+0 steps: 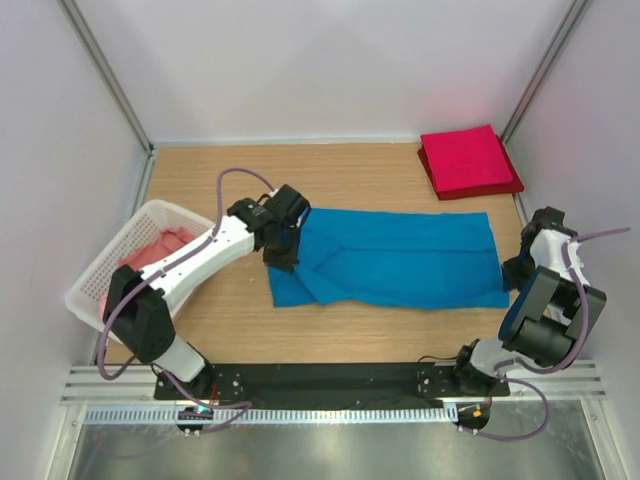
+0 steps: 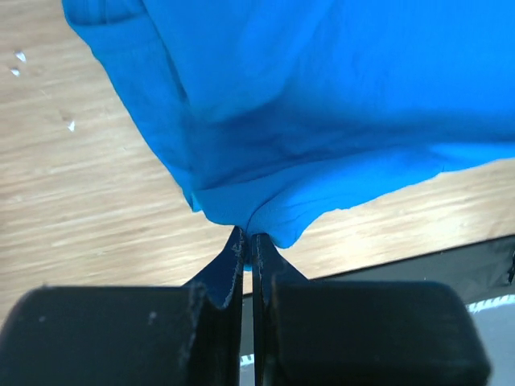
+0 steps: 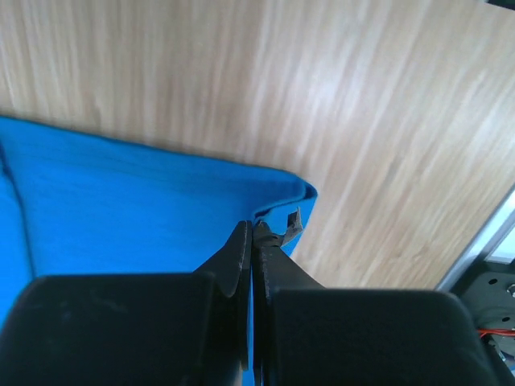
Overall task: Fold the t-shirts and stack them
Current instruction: Fold the tshirt
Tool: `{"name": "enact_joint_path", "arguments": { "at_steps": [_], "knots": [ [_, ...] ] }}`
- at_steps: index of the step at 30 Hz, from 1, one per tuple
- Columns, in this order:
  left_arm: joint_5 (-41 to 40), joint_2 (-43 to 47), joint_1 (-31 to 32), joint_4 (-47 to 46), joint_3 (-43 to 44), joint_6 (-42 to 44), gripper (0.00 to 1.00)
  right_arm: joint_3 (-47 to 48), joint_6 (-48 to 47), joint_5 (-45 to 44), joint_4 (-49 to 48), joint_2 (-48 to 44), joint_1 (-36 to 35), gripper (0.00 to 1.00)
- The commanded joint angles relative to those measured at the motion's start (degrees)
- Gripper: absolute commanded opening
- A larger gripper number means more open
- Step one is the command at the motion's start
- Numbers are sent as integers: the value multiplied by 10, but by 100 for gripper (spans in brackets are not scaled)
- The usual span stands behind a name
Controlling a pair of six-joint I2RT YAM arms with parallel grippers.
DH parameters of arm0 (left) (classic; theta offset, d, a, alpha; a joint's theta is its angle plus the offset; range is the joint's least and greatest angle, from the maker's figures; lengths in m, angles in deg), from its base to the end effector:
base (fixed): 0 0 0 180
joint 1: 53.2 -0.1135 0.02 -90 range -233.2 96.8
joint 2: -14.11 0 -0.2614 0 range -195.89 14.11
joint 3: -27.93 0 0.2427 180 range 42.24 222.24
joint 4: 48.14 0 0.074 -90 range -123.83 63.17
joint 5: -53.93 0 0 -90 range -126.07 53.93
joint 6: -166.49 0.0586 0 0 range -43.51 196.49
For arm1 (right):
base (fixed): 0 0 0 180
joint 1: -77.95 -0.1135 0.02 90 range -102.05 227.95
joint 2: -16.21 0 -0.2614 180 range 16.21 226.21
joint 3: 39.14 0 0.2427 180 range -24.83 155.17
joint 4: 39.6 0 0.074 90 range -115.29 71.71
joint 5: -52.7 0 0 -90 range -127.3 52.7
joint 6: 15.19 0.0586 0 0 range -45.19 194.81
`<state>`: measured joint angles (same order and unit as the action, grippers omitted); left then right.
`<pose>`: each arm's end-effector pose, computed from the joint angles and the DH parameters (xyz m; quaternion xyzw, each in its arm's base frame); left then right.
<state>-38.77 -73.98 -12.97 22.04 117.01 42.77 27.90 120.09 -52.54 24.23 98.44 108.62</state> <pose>0.2316 -0.1923 0.2551 0.0516 0.9819 -0.0901 0.1582 0.2018 -0.1376 0.1808 0.6171 0.7699 -0.1189 0.1108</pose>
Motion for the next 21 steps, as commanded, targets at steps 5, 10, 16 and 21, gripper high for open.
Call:
{"name": "enact_joint_path", "arguments": {
  "at_steps": [5, 10, 16, 21],
  "knots": [
    [-1, -77, -45, 43, 101, 33, 0, 94, 0, 14, -7, 85, -3, 1],
    [-11, -127, -66, 64, 156, 44, 0, 135, 4, 64, -28, 122, -17, 1],
    [-12, -154, -96, 65, 178, 57, 0, 157, 14, 70, -38, 161, -38, 1],
    [-8, -171, -115, 61, 180, 71, 0, 168, 15, 79, -50, 182, -40, 1]
  ]
}}
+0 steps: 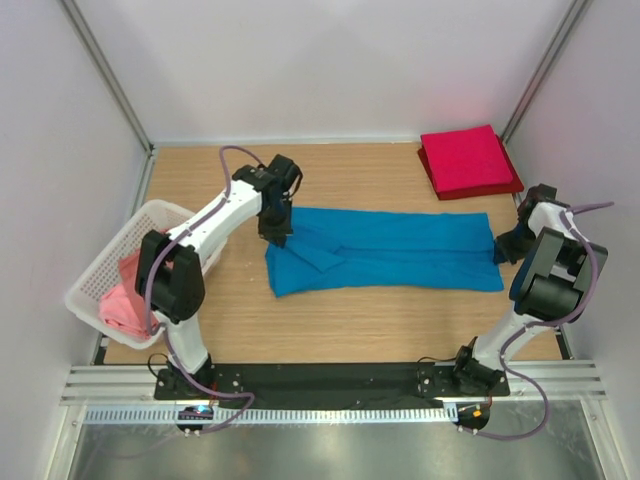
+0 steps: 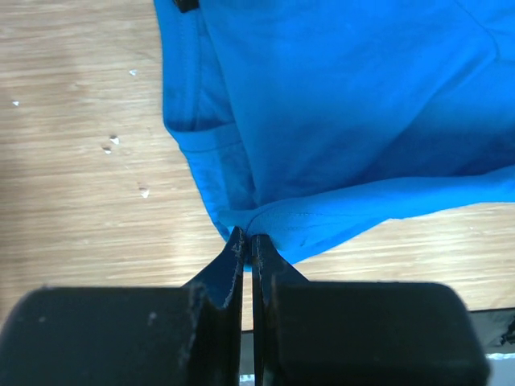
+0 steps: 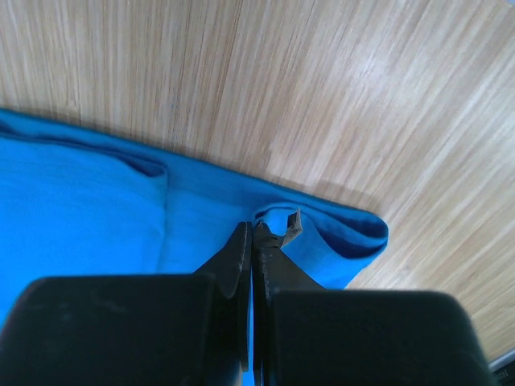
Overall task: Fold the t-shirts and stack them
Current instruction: Fold the tshirt
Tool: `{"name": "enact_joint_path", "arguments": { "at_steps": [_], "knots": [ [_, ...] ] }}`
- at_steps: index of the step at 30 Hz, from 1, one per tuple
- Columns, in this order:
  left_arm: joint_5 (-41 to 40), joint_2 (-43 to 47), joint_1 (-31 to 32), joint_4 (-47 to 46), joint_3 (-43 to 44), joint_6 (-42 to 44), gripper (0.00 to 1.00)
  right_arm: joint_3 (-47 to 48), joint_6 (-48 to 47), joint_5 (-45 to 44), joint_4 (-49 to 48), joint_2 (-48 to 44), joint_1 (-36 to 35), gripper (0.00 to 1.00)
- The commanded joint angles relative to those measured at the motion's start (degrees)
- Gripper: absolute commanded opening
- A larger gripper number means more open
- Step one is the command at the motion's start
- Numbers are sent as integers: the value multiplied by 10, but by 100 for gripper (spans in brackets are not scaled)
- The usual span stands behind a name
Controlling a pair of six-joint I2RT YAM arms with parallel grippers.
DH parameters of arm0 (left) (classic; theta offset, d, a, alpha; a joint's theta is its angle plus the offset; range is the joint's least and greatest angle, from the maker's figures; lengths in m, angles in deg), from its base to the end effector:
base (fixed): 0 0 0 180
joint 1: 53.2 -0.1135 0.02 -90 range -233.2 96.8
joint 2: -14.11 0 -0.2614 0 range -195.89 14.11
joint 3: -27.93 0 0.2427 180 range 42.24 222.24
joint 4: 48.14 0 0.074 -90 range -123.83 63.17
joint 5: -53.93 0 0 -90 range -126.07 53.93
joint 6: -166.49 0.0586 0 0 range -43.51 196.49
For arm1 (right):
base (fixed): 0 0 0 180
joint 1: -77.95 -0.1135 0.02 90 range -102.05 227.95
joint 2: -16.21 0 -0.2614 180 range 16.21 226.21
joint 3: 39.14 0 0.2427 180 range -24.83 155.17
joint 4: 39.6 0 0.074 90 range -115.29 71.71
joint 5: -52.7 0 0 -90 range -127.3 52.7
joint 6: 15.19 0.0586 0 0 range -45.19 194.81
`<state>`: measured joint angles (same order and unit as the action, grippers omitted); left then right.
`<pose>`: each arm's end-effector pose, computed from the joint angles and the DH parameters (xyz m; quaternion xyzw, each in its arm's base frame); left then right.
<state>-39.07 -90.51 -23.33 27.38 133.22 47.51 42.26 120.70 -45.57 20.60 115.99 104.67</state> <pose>0.3166 -0.1783 0.2414 0.0042 0.9909 -0.0421 0.1275 0.2828 -0.1518 0.1652 0.5934 0.7955 -0.0542 0.1098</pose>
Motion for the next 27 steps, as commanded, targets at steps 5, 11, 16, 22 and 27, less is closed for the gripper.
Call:
{"name": "enact_joint_path", "arguments": {
  "at_steps": [5, 11, 16, 22, 27],
  "knots": [
    [2, -21, -28, 9, 38, 32, 0, 37, 7, 5, -19, 17, -1, 1],
    [0, -34, -39, 15, 57, 45, 0, 47, 13, 10, -26, 28, -1, 1],
    [27, -62, -41, 13, 75, 52, 0, 64, 11, 21, -30, 57, -2, 1],
    [34, -106, -42, 35, 112, 52, 4, 100, -5, 39, -27, 101, -9, 1],
    [-9, -131, -41, 72, 172, 45, 33, 136, -18, 57, -11, 118, -12, 11]
  ]
}}
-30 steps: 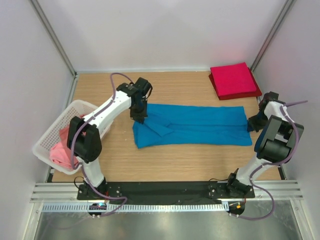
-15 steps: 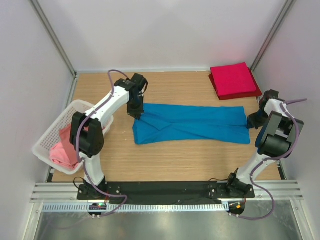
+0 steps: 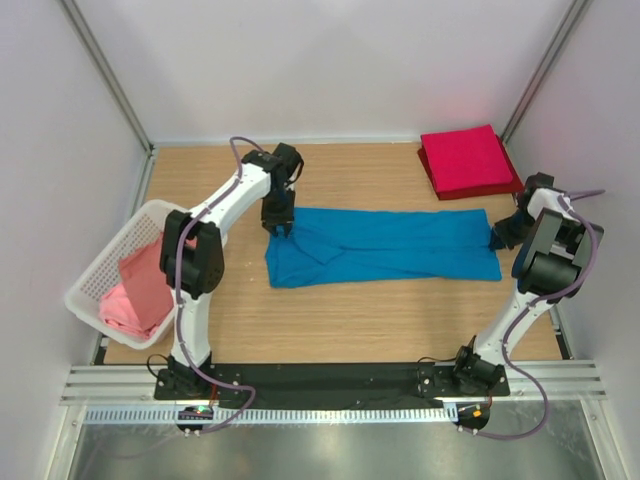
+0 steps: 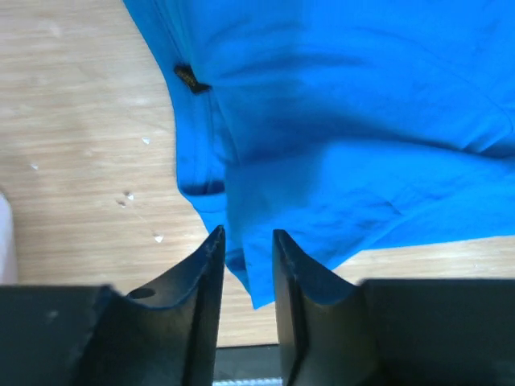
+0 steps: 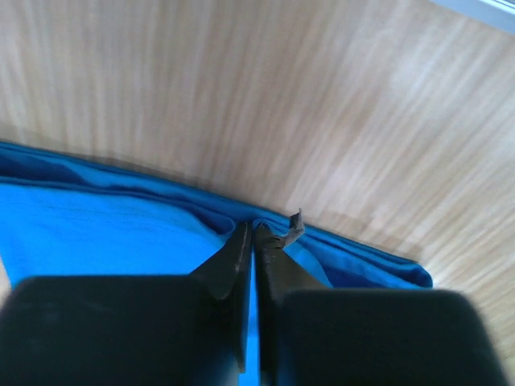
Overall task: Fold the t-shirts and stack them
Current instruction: Fold the tshirt
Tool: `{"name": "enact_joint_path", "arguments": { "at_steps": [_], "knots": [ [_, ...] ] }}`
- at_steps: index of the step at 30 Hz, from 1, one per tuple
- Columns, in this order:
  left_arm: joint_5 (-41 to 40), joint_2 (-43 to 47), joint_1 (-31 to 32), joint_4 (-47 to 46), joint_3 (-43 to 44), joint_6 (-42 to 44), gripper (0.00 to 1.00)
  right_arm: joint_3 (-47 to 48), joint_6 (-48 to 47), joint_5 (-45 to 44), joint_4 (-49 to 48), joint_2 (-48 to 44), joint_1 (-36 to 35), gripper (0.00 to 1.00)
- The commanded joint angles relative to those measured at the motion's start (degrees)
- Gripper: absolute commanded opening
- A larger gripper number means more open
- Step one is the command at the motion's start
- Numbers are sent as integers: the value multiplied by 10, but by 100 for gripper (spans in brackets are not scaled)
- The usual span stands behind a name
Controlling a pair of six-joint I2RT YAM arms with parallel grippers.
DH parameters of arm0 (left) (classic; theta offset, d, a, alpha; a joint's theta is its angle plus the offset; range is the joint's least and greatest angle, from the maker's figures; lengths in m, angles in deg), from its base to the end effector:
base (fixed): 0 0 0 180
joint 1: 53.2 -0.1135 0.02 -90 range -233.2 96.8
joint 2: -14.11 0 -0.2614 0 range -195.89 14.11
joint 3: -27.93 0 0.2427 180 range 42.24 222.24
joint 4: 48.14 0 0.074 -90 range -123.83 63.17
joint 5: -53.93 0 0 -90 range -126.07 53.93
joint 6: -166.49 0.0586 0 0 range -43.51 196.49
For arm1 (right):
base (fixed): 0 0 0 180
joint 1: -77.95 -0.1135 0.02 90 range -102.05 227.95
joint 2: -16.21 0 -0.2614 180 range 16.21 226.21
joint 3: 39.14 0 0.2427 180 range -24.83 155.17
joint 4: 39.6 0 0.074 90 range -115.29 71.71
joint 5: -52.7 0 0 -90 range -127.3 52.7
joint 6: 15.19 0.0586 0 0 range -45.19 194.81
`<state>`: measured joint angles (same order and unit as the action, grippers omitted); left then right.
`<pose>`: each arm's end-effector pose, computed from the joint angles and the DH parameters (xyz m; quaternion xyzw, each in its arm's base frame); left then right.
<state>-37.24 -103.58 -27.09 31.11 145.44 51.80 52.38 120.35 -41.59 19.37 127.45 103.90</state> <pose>0.3673 -0.1787 0.2139 0.0114 0.9956 -0.0303 0.0876 0.3300 -0.1655 0.1454 0.5839 0.8050 -0.0200 0.1034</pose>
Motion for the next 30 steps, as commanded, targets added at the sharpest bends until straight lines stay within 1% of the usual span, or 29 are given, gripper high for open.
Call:
{"name": "enact_joint_path", "arguments": {
  "at_steps": [1, 2, 3, 4, 5, 6, 7, 8, 9, 10, 11, 13, 14, 17, 19, 21, 26, 30],
  "knots": [
    [-35, 0, -4, 51, 60, -3, 36, 41, -16, 17, 10, 4, -6, 18],
    [-50, 7, -4, 57, 67, -4, 39, 47, -18, 14, 20, -3, -7, 24],
    [-58, 12, -3, 63, 73, -8, 44, 56, -19, 10, 47, -9, -6, 36],
    [-65, 22, -4, 70, 75, -11, 52, 60, -19, 0, 63, -15, -6, 41],
    [-67, 32, -3, 76, 68, -15, 56, 65, -18, -22, 80, -22, -6, 45],
    [-63, 62, -2, 73, 58, -18, 58, 69, -16, -32, 95, -38, -6, 48],
    [-54, 80, -1, 65, 13, -17, 58, 67, -16, -36, 117, -48, -6, 52],
    [-26, 98, 3, 38, -11, -14, 58, 57, -15, -39, 124, -68, -6, 53],
    [-8, 139, 6, 24, -43, -12, 58, 50, -15, -38, 127, -79, -6, 54],
    [8, 155, 8, 11, -70, -11, 58, 41, -15, -40, 133, -88, -6, 54],
    [34, 172, 10, -4, -124, -10, 58, 33, -14, -43, 135, -98, -6, 54],
    [84, 204, 18, -39, -171, -11, 57, 5, -12, -53, 135, -120, -5, 55],
    [96, 210, 23, -49, -213, -10, 57, -13, -12, -53, 133, -126, -5, 55],
    [129, 217, 32, -83, -271, -16, 57, -52, -13, -41, 108, -141, -4, 55],
    [150, 215, 35, -109, -290, -24, 57, -72, -8, -26, 85, -141, -5, 55],
    [152, 212, 36, -118, -297, -28, 58, -96, 1, -18, 71, -136, -5, 55],
    [132, 186, 35, -126, -300, -19, 60, -141, 4, -26, 24, -122, -3, 55],
    [129, 161, 35, -135, -308, -15, 61, -149, 4, -31, -4, -107, -2, 55]
  ]
}}
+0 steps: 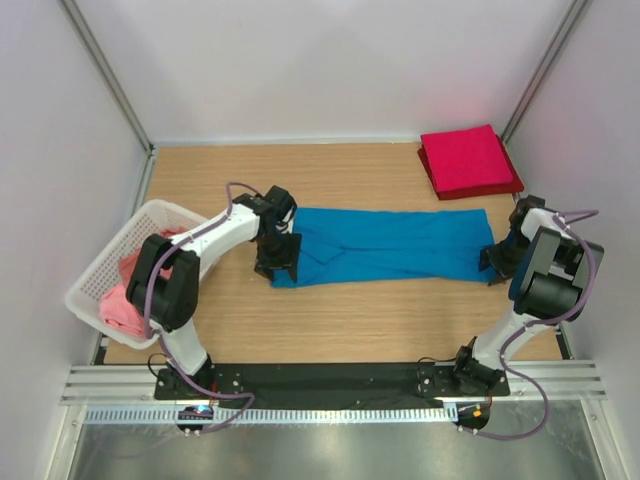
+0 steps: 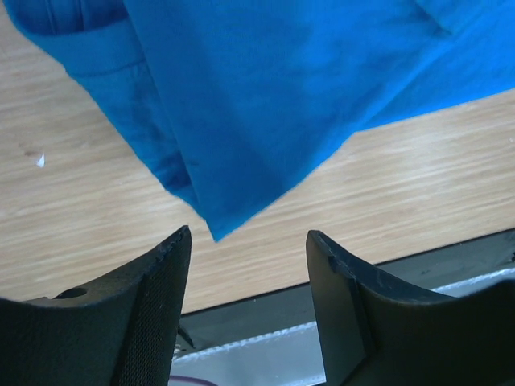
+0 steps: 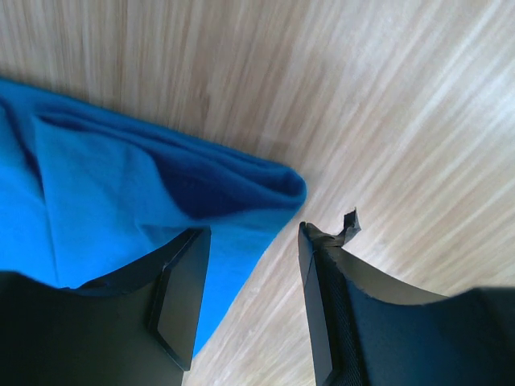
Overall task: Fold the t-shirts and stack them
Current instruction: Fold the tshirt
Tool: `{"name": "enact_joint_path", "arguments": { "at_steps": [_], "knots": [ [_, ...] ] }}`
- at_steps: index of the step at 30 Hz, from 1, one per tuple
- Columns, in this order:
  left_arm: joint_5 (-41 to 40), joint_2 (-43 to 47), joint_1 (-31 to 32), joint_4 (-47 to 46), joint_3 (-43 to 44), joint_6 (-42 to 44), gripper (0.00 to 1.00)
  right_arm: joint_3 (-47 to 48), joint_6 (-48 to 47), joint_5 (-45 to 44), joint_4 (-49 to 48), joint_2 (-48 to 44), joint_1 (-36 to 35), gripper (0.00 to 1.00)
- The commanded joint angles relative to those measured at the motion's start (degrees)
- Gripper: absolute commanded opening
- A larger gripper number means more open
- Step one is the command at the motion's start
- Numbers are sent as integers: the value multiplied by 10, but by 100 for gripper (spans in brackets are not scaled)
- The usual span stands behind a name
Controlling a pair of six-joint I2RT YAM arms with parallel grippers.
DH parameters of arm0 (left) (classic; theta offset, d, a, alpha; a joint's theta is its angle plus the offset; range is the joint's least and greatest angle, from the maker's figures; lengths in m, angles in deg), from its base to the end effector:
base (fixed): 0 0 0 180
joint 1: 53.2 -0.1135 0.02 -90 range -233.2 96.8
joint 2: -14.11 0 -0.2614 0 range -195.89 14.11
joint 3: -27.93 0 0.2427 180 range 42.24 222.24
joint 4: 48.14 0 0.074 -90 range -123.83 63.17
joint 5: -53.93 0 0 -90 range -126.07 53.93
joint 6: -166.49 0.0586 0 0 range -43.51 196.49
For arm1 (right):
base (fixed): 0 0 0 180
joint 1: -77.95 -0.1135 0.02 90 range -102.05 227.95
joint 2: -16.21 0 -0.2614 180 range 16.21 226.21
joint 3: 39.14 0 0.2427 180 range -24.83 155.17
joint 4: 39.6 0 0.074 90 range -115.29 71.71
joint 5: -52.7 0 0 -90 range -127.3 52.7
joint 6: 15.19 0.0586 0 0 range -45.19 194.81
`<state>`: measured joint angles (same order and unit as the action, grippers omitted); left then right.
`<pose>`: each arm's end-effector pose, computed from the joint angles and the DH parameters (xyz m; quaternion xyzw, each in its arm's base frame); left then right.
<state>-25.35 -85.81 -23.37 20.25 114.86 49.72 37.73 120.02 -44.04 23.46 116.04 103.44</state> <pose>0.2733 -0.1693 0.1863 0.0335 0.9923 -0.1175 0.0217 0.2654 -0.1341 0.1445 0.5789 0.8126 -0.0519 0.0442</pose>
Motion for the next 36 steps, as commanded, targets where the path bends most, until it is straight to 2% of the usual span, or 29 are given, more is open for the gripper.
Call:
{"name": "enact_joint_path", "arguments": {
  "at_steps": [1, 4, 7, 8, 10, 11, 12, 14, 19, 22, 24, 27, 29, 32, 36],
  "knots": [
    [7, -20, -2, -28, -7, 5, 61, -2, 8, -9, -46, 12, 3, 55],
    [-16, -33, -1, -26, -7, 7, 57, 5, 3, -27, -45, 23, 3, 53],
    [-56, -45, -2, -6, 5, 14, 33, 14, -8, -44, -37, 27, 3, 42],
    [-68, -48, -2, 1, 14, 17, 19, 19, -12, -50, -33, 28, 3, 32],
    [-95, -55, -2, 19, 20, 22, 10, 23, -25, -68, -23, 31, 3, 23],
    [-103, -55, -2, 24, 22, 23, 3, 26, -32, -71, -21, 32, 3, 14],
    [-121, -56, -2, 30, 25, 25, 0, 26, -39, -75, -18, 33, 3, 10],
    [-136, -58, -2, 39, 29, 25, 0, 28, -46, -78, -16, 31, 3, 1],
    [-168, -56, -4, 67, 36, 24, 0, 38, -60, -85, 0, 28, 3, 1],
    [-168, -58, -5, 84, 38, 19, 1, 42, -63, -92, 11, 27, 3, 9],
    [-165, -57, -5, 97, 42, 10, 22, 41, -65, -84, 13, 20, 3, 19],
    [-159, -38, -5, 119, 61, -7, 38, 52, -67, -67, 32, 5, 2, 34],
    [-157, -31, -6, 139, 104, -21, 48, 66, -72, -58, 51, -7, 0, 45],
    [-119, -32, -6, 143, 187, -36, 52, 90, -76, -57, 71, -28, -9, 57],
    [10, -51, -6, 66, 219, -100, 55, 114, -73, -43, 73, -44, -26, 65]
  ]
}}
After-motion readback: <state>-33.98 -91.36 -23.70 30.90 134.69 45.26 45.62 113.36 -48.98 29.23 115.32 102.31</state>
